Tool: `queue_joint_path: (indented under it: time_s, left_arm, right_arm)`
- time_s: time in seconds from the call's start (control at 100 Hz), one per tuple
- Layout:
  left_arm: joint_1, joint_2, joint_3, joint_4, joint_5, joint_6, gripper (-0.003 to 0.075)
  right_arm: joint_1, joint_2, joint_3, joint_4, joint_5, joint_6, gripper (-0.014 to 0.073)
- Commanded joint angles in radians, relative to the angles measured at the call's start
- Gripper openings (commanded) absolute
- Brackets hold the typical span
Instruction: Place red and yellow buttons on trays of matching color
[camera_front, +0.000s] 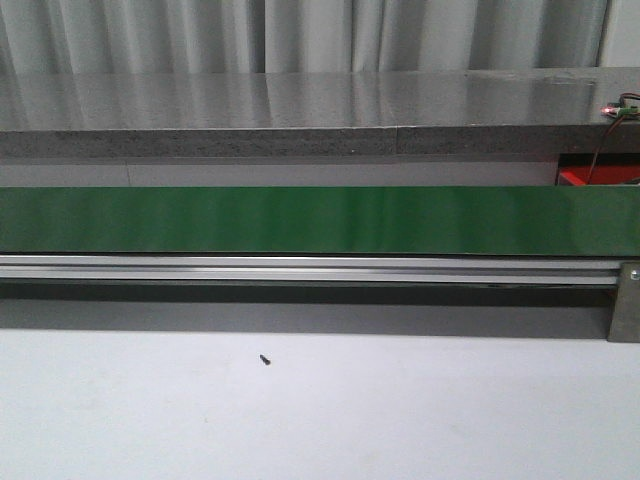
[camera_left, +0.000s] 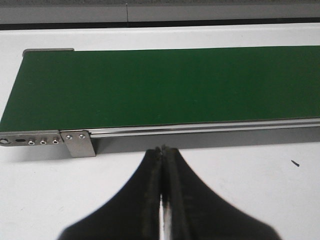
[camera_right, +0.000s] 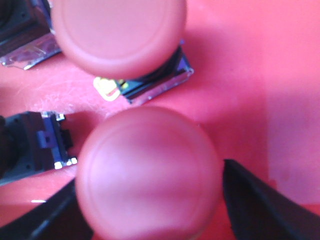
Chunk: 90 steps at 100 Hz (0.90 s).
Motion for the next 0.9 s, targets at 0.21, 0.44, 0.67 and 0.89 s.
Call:
queue_joint_path:
  time_s: [0.21,0.44,0.67,0.89]
  left_arm:
    - [-0.005,-0.002,-0.027,-0.030,-0.054,0.001,-0.0020]
    - [-0.005,-0.002,-0.027,-0.030,-0.054,0.001,-0.0020]
    - [-0.005,-0.002,-0.027,-0.030,-0.054,0.001,-0.0020]
    - [-0.005,-0.002,-0.027,-0.030,-0.054,0.001,-0.0020]
  right_arm:
    - [-0.003,-0.070,-0.027,0.012,0.011,-0.004,0.0545]
    - [-0.003,-0.129,-0.018,0.012,0.012,-0.004,0.0498]
    - [-0.003,-0.193,0.062,0.033,-0.004,-0.004,0.0369]
    - [-0.003,-0.301,0.184,0.034,-0.103,-0.004,-0.0013]
